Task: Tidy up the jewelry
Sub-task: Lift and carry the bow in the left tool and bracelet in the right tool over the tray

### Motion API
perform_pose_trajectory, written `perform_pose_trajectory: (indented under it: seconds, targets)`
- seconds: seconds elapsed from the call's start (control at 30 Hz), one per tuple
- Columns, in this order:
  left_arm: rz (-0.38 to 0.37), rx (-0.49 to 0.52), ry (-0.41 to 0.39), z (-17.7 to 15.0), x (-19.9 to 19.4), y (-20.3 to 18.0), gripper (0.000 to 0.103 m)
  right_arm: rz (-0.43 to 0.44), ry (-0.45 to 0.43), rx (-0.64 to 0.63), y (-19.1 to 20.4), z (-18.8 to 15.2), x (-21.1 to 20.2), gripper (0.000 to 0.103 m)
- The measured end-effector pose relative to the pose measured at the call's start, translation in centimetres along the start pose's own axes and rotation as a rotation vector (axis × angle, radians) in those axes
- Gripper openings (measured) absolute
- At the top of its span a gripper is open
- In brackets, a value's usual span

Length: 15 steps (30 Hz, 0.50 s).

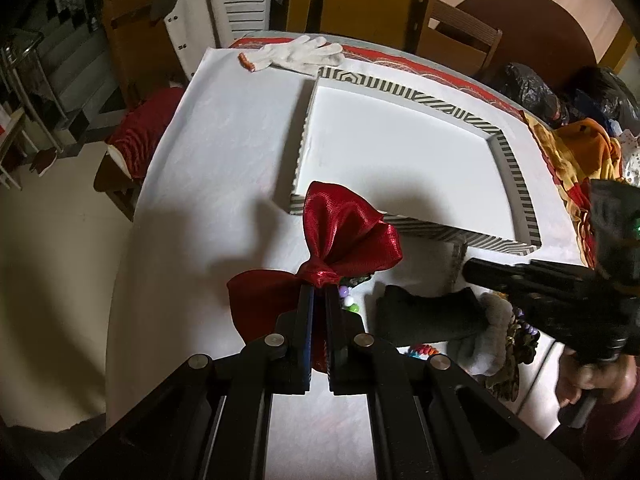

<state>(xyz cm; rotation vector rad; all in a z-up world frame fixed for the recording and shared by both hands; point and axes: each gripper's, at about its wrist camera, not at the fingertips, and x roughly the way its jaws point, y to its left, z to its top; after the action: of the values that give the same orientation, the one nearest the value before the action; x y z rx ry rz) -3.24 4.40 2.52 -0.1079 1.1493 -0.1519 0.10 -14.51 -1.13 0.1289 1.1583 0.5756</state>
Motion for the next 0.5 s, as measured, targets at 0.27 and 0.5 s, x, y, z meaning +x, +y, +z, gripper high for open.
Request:
perform_pose_trajectory:
  seconds: [0.27,0.5]
  targets:
    - [-0.008,0.024,-0.015,1.4,0.1,-1.3,0.002,0.036,-0.079,0.033,0.2,0.5,-3.5,0.001]
    - [-0.012,0.022,-0.014,1.5,0.3,-1.4,0.002,-0.036,0.032,0.010,0.6,0.2,0.5,0.022]
